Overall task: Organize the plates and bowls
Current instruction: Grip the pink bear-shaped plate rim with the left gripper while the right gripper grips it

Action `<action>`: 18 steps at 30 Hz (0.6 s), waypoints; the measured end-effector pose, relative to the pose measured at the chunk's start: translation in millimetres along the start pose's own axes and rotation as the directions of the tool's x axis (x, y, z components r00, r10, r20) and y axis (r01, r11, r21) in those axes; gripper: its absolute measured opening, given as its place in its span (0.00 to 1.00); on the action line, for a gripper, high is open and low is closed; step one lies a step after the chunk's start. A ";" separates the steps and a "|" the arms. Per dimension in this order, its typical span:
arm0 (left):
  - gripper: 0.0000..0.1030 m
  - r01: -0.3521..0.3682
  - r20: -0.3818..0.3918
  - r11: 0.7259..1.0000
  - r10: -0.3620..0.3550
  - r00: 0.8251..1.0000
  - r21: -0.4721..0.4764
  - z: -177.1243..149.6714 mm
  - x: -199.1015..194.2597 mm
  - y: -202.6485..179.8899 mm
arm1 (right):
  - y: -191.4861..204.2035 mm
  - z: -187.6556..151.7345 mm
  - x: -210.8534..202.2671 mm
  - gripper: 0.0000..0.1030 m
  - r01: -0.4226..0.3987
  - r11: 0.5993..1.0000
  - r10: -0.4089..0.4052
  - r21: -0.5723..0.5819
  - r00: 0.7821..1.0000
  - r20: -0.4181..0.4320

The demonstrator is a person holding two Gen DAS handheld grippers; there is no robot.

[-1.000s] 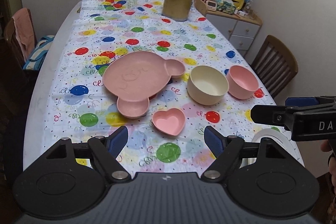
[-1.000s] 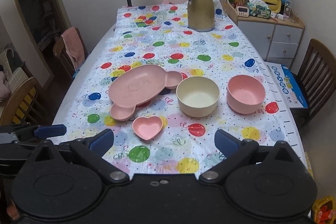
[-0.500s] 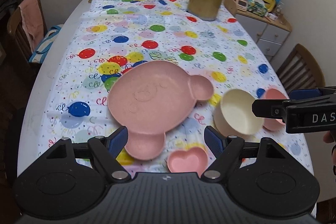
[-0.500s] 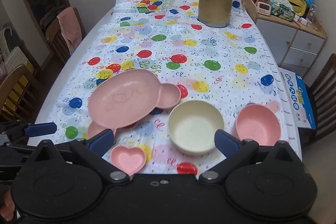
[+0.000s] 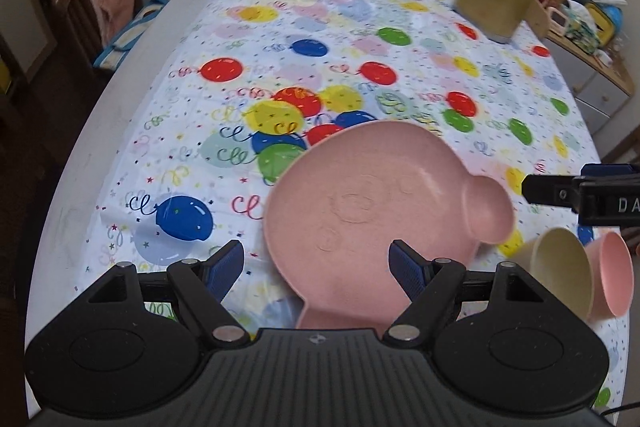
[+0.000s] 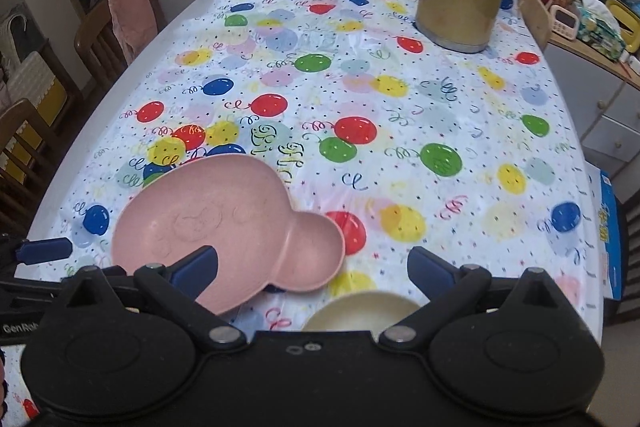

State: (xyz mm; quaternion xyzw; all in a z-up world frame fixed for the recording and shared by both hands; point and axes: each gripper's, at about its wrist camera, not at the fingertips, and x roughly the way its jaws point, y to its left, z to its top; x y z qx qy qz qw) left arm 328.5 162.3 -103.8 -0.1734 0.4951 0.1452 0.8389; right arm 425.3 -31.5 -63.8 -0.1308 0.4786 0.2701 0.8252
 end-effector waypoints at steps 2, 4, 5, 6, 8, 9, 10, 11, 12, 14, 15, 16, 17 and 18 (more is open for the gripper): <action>0.77 -0.005 -0.012 1.000 0.005 1.000 -0.011 1.3 8.3 3.7 | -2.7 8.9 12.1 0.97 -0.002 1.000 0.002 -0.015 1.000 -0.005; 0.77 -0.007 -0.022 1.000 0.007 1.000 -0.016 1.4 15.6 5.7 | -5.9 18.5 24.9 0.97 -0.005 1.000 0.005 -0.024 1.000 -0.013; 0.77 -0.008 -0.027 1.000 0.007 1.000 -0.020 0.6 18.9 6.6 | -7.3 22.8 31.4 0.96 -0.012 1.000 0.011 -0.028 1.000 -0.021; 0.77 -0.009 -0.031 1.000 0.008 1.000 -0.025 -0.4 21.9 7.3 | -8.8 26.7 38.0 0.95 -0.020 0.999 0.019 -0.034 0.999 -0.027; 0.77 -0.006 -0.039 0.999 0.005 0.999 -0.037 -2.3 27.2 9.2 | -9.4 32.5 50.9 0.92 -0.032 0.998 0.030 -0.057 0.999 -0.044; 0.77 -0.004 -0.038 0.999 0.002 0.999 -0.042 -3.3 28.6 10.0 | -8.7 35.1 58.0 0.91 -0.035 0.997 0.031 -0.071 0.998 -0.051; 0.77 -0.003 -0.036 0.999 0.002 0.999 -0.045 -4.1 29.8 10.6 | -8.1 37.0 64.0 0.85 -0.038 0.996 0.033 -0.080 0.998 -0.057; 0.77 -0.005 -0.036 0.999 0.003 0.999 -0.049 -4.7 31.1 10.8 | -7.2 38.3 69.6 0.80 -0.047 0.995 0.041 -0.091 0.997 -0.067; 0.77 -0.004 -0.035 0.998 0.002 0.999 -0.055 -5.1 32.3 11.9 | -5.6 39.5 75.2 0.78 -0.059 0.993 0.051 -0.103 0.996 -0.077; 0.76 0.006 -0.036 0.997 -0.008 0.999 -0.077 -5.8 34.7 14.5 | -2.5 39.8 82.8 0.70 -0.068 0.990 0.058 -0.123 0.995 -0.085; 0.76 0.010 -0.037 0.996 -0.013 0.999 -0.085 -6.3 35.6 15.3 | -1.3 39.7 86.8 0.69 -0.078 0.988 0.067 -0.130 0.993 -0.094; 0.73 0.012 -0.037 0.996 -0.016 0.999 -0.087 -6.9 36.4 15.7 | -0.4 39.2 90.5 0.65 -0.089 0.987 0.076 -0.136 0.992 -0.101; 0.67 0.016 -0.037 0.996 -0.019 0.999 -0.088 -7.6 37.1 16.0 | 0.5 38.6 93.2 0.59 -0.095 0.985 0.080 -0.141 0.991 -0.107; 0.63 0.018 -0.040 0.996 -0.022 0.999 -0.090 -8.3 38.1 16.4 | 1.4 38.0 96.1 0.56 -0.097 0.984 0.081 -0.150 0.990 -0.113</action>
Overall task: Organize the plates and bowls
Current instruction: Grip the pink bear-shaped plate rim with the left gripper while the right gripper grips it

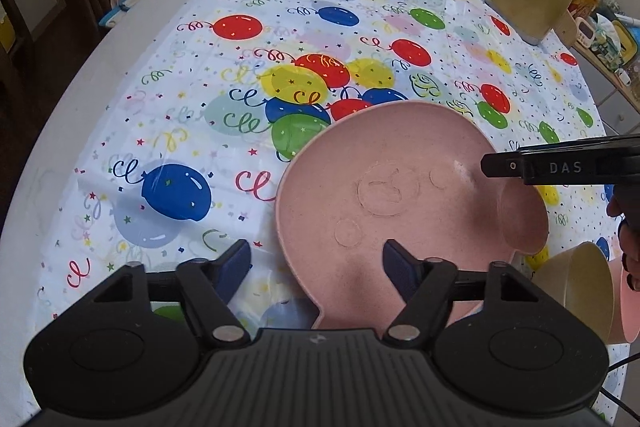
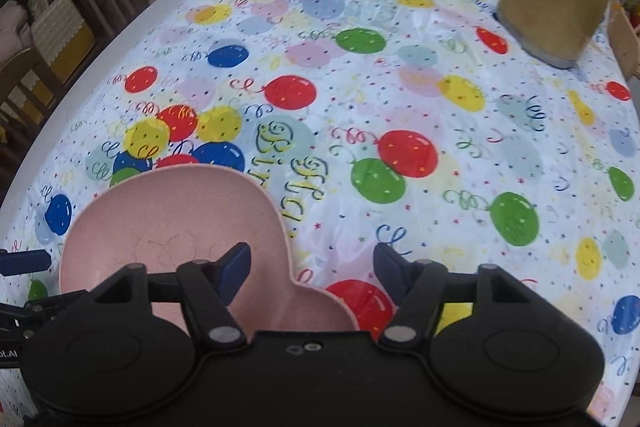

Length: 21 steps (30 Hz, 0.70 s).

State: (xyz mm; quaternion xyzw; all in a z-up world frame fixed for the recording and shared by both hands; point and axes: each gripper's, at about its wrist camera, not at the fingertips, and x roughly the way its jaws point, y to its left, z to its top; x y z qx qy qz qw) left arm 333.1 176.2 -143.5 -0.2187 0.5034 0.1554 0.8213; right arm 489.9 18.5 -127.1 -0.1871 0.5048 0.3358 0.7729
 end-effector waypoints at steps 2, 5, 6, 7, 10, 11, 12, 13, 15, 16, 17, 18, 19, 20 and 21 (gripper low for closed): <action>0.52 0.000 -0.007 1.000 0.000 1.000 -0.009 -0.7 2.3 1.4 | 0.9 -0.4 3.9 0.46 -0.002 1.000 0.002 -0.013 1.000 -0.008; 0.34 0.007 -0.018 1.000 -0.007 1.000 -0.023 -1.7 5.5 3.4 | 0.3 0.3 7.7 0.36 -0.020 1.000 0.019 -0.016 1.000 -0.012; 0.31 0.013 -0.021 1.000 -0.013 1.000 -0.027 -2.0 6.3 3.7 | 0.3 0.5 8.5 0.33 -0.025 1.000 0.025 -0.017 1.000 -0.012; 0.31 0.013 -0.021 0.999 -0.014 1.000 -0.030 -2.2 6.8 3.6 | 0.4 0.8 9.2 0.29 -0.032 0.999 0.032 -0.021 0.999 -0.014; 0.25 0.003 -0.018 0.999 -0.003 1.000 -0.033 -2.2 7.9 4.1 | 2.1 0.9 9.6 0.19 -0.056 0.998 0.056 -0.031 0.998 -0.012; 0.22 -0.005 -0.019 0.999 0.004 1.000 -0.032 -2.0 8.3 4.5 | 2.9 1.0 9.7 0.15 -0.063 0.998 0.063 -0.031 0.998 -0.011; 0.20 -0.008 -0.020 0.999 0.007 1.000 -0.033 -1.7 8.4 5.5 | 3.6 1.0 9.6 0.11 -0.071 0.997 0.071 -0.029 0.997 -0.010; 0.18 -0.009 -0.021 0.999 0.009 1.000 -0.034 -1.4 8.3 6.4 | 4.9 1.1 9.4 0.08 -0.068 0.997 0.068 -0.029 0.998 -0.009; 0.15 -0.012 -0.023 0.999 0.011 1.000 -0.034 -1.4 8.1 8.0 | 7.8 1.1 8.5 0.08 -0.052 0.998 0.052 -0.035 0.999 -0.005; 0.15 -0.011 -0.024 0.999 0.010 1.000 -0.035 -1.4 8.0 8.6 | 8.8 1.2 8.0 0.08 -0.044 0.998 0.044 -0.033 0.999 -0.003; 0.15 -0.011 -0.024 0.999 0.010 1.000 -0.036 -1.6 7.4 8.9 | 9.5 1.4 7.3 0.07 -0.038 0.999 0.038 -0.027 0.999 -0.002; 0.15 -0.012 -0.023 0.999 0.011 1.000 -0.038 -1.8 6.6 9.2 | 10.4 1.7 6.3 0.07 -0.033 0.999 0.033 -0.022 0.999 -0.002; 0.15 -0.011 -0.021 0.999 0.010 1.000 -0.038 -2.2 5.6 9.6 | 11.5 1.8 4.9 0.07 -0.028 0.999 0.028 -0.019 1.000 -0.002; 0.15 -0.009 -0.020 0.999 0.009 1.000 -0.038 -2.6 4.5 10.2 | 12.9 1.7 3.0 0.07 -0.023 1.000 0.023 -0.017 1.000 0.001; 0.15 -0.007 -0.019 0.999 0.006 1.000 -0.039 -3.0 3.0 11.2 | 14.6 1.8 0.8 0.07 -0.017 1.000 0.017 -0.016 1.000 0.003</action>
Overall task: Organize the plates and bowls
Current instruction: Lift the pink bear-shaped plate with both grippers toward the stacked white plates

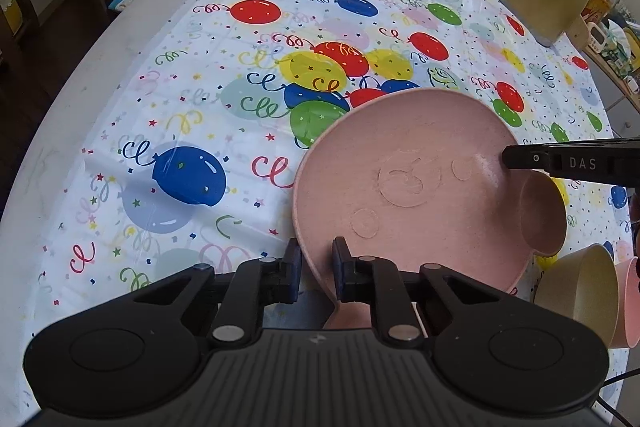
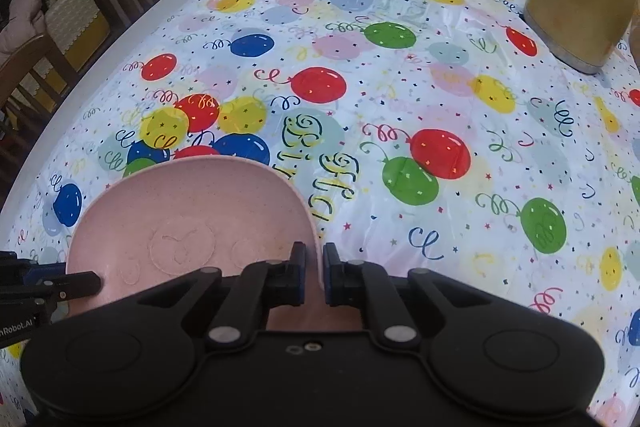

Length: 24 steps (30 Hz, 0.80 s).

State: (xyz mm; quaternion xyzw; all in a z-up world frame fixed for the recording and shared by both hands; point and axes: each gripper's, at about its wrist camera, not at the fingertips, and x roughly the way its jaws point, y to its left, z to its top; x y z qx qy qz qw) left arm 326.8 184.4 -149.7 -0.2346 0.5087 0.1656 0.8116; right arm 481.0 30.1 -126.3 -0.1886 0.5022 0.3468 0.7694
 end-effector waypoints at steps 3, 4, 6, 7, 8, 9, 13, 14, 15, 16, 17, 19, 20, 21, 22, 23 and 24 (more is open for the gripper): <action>0.14 0.008 0.004 1.000 -0.008 1.000 -0.003 -1.5 -6.6 4.1 | 6.2 -0.2 -9.0 0.07 0.016 1.000 -0.016 0.005 1.000 0.008; 0.14 0.011 0.005 1.000 -0.011 1.000 -0.004 -2.3 -9.1 5.3 | 8.0 -0.4 -12.7 0.07 0.017 1.000 -0.018 0.008 1.000 0.012; 0.15 0.014 0.008 1.000 -0.014 1.000 -0.003 -3.8 -14.9 7.0 | 13.0 -1.2 -20.8 0.07 0.026 1.000 -0.026 0.013 0.999 0.020; 0.15 0.014 0.008 1.000 -0.014 1.000 -0.001 -4.6 -18.0 7.5 | 15.9 -1.8 -24.7 0.07 0.033 0.999 -0.033 0.011 0.999 0.022; 0.15 0.017 0.009 1.000 -0.017 1.000 0.001 -5.6 -21.9 8.3 | 19.4 -2.4 -28.7 0.07 0.041 0.999 -0.041 0.007 0.999 0.023; 0.15 0.020 0.012 1.000 -0.020 1.000 0.004 -6.4 -26.1 8.7 | 22.9 -3.5 -33.6 0.07 0.048 0.999 -0.048 0.004 0.999 0.026; 0.15 0.042 0.028 0.999 -0.043 0.999 0.022 -10.9 -44.9 11.4 | 34.7 -7.4 -54.8 0.07 0.074 0.997 -0.074 0.003 0.996 0.046; 0.15 0.050 0.031 0.998 -0.051 0.998 0.025 -11.9 -49.4 11.9 | 37.0 -8.6 -60.6 0.07 0.076 0.997 -0.076 0.005 0.996 0.051; 0.15 0.057 0.034 0.998 -0.058 0.998 0.029 -13.4 -54.3 12.1 | 39.1 -10.3 -66.8 0.07 0.079 0.997 -0.079 0.007 0.995 0.057; 0.15 0.061 0.036 0.997 -0.063 0.997 0.036 -14.8 -59.3 12.0 | 41.2 -12.1 -72.4 0.07 0.085 0.996 -0.086 0.011 0.995 0.060; 0.15 0.067 0.040 0.997 -0.068 0.997 0.044 -16.7 -64.6 12.0 | 43.5 -14.4 -78.0 0.07 0.092 0.996 -0.093 0.015 0.994 0.065; 0.15 0.081 0.044 0.995 -0.084 0.995 0.058 -20.8 -74.6 11.6 | 48.4 -19.9 -90.0 0.06 0.104 0.994 -0.105 0.019 0.991 0.076; 0.15 0.089 0.047 0.994 -0.092 0.995 0.066 -23.2 -79.9 11.3 | 50.6 -22.9 -96.4 0.06 0.110 0.994 -0.111 0.023 0.990 0.082; 0.15 0.096 0.051 0.993 -0.100 0.994 0.075 -25.8 -85.3 10.7 | 52.7 -26.2 -103.2 0.06 0.117 0.993 -0.119 0.028 0.989 0.087; 0.15 0.102 0.053 0.991 -0.107 0.993 0.084 -28.6 -90.2 10.2 | 54.9 -29.5 -109.4 0.06 0.123 0.992 -0.125 0.032 0.988 0.093; 0.15 0.107 0.054 0.990 -0.113 0.992 0.092 -31.3 -94.8 9.5 | 56.9 -32.9 -115.5 0.06 0.128 0.991 -0.131 0.038 0.986 0.098; 0.15 0.114 0.055 0.988 -0.120 0.991 0.101 -35.1 -100.1 9.0 | 58.5 -36.4 -121.4 0.06 0.133 0.990 -0.137 0.047 0.985 0.103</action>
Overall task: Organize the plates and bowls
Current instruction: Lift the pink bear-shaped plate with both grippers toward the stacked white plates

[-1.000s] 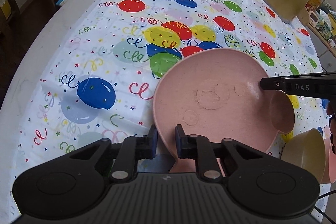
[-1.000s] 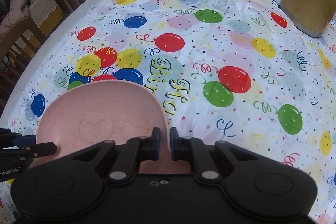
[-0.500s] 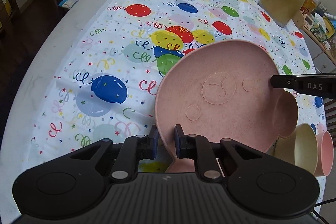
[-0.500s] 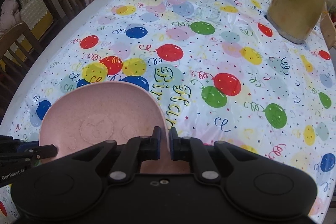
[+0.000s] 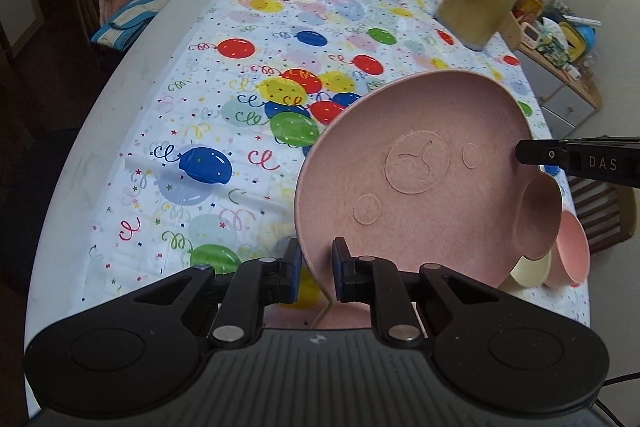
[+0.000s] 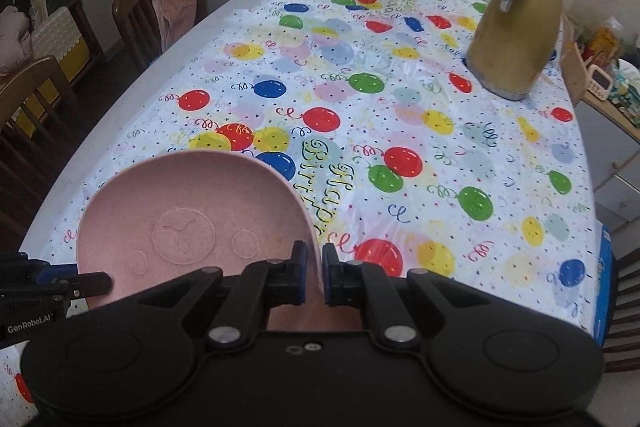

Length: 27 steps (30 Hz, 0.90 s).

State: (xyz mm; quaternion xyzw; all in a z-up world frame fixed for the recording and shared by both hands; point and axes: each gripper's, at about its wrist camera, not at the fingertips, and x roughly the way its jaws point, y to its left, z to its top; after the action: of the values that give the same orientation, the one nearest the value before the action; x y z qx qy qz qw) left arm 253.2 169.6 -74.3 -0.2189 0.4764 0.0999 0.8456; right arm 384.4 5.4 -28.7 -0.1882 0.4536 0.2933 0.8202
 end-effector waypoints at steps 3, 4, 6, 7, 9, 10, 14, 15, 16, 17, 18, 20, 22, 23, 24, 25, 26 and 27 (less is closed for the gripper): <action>0.15 0.023 0.005 0.999 -0.023 1.000 0.022 -11.4 -14.2 -4.6 | 2.6 -12.7 -20.7 0.06 0.019 1.000 -0.019 0.023 1.000 0.014; 0.15 0.029 0.005 0.999 -0.029 1.000 0.030 -15.6 -18.1 -5.9 | 3.6 -17.0 -26.3 0.06 0.026 0.999 -0.026 0.031 1.000 0.016; 0.15 0.045 -0.005 0.998 -0.045 0.999 0.048 -24.8 -24.6 -8.9 | 5.0 -28.0 -38.1 0.06 0.038 0.998 -0.039 0.046 0.999 0.020; 0.15 0.052 -0.010 0.997 -0.051 0.999 0.057 -30.0 -27.3 -10.9 | 5.5 -33.9 -43.6 0.06 0.044 0.998 -0.045 0.055 0.999 0.021; 0.15 0.068 -0.025 0.994 -0.066 0.998 0.082 -41.8 -32.7 -16.0 | 5.9 -47.1 -54.3 0.06 0.053 0.996 -0.054 0.076 0.998 0.019; 0.15 0.074 -0.032 0.993 -0.072 0.997 0.091 -47.2 -34.9 -18.7 | 5.9 -54.5 -59.2 0.06 0.058 0.994 -0.059 0.088 0.998 0.018; 0.15 0.107 -0.062 0.984 -0.099 0.993 0.142 -72.4 -44.5 -31.6 | 4.8 -85.2 -79.3 0.07 0.081 0.988 -0.084 0.132 0.996 0.013; 0.15 0.117 -0.069 0.981 -0.108 0.992 0.155 -78.6 -46.9 -35.1 | 3.8 -93.9 -84.9 0.07 0.087 0.985 -0.090 0.147 0.996 0.012; 0.15 0.127 -0.075 0.977 -0.116 0.990 0.168 -83.9 -49.3 -38.7 | 2.6 -102.0 -90.0 0.07 0.091 0.983 -0.094 0.162 0.995 0.011; 0.15 0.139 -0.083 0.973 -0.126 0.989 0.183 -90.0 -51.9 -43.0 | 1.3 -110.6 -95.3 0.07 0.097 0.980 -0.101 0.176 0.995 0.009; 0.15 0.149 -0.090 0.970 -0.133 0.987 0.195 -94.7 -53.6 -46.9 | -1.1 -119.0 -100.4 0.07 0.105 0.976 -0.108 0.190 0.994 0.006; 0.15 0.176 -0.108 0.958 -0.154 0.982 0.225 -106.1 -57.0 -57.7 | -5.6 -136.0 -110.7 0.07 0.117 0.968 -0.120 0.220 0.993 -0.001; 0.15 0.198 -0.126 0.947 -0.171 0.977 0.253 -116.3 -59.4 -68.7 | -11.7 -154.0 -121.1 0.07 0.133 0.958 -0.136 0.253 0.991 -0.007; 0.15 0.211 -0.137 0.940 -0.179 0.974 0.269 -122.2 -60.1 -75.4 | -14.8 -162.7 -126.0 0.07 0.140 0.952 -0.143 0.272 0.990 -0.009; 0.15 0.222 -0.147 0.933 -0.187 0.971 0.283 -127.5 -60.7 -81.4 | -17.9 -172.9 -131.5 0.07 0.149 0.945 -0.152 0.292 0.988 -0.014; 0.15 0.233 -0.157 0.927 -0.193 0.969 0.295 -132.2 -61.0 -86.9 | -21.1 -182.6 -136.8 0.07 0.158 0.938 -0.161 0.309 0.987 -0.018; 0.15 0.245 -0.170 0.918 -0.200 0.965 0.311 -138.3 -61.1 -94.2 | -23.7 -192.7 -141.6 0.07 0.168 0.930 -0.170 0.326 0.985 -0.023; 0.15 0.256 -0.181 0.911 -0.206 0.962 0.325 -143.6 -60.8 -100.3 | -26.7 -201.7 -146.0 0.07 0.176 0.923 -0.178 0.343 0.984 -0.027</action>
State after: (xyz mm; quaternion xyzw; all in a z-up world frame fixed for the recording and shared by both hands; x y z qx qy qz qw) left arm 149.6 16.6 -59.7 -0.1288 0.5167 -0.1018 0.8403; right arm 213.2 -176.1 -7.2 -0.0818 0.4772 0.1348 0.8645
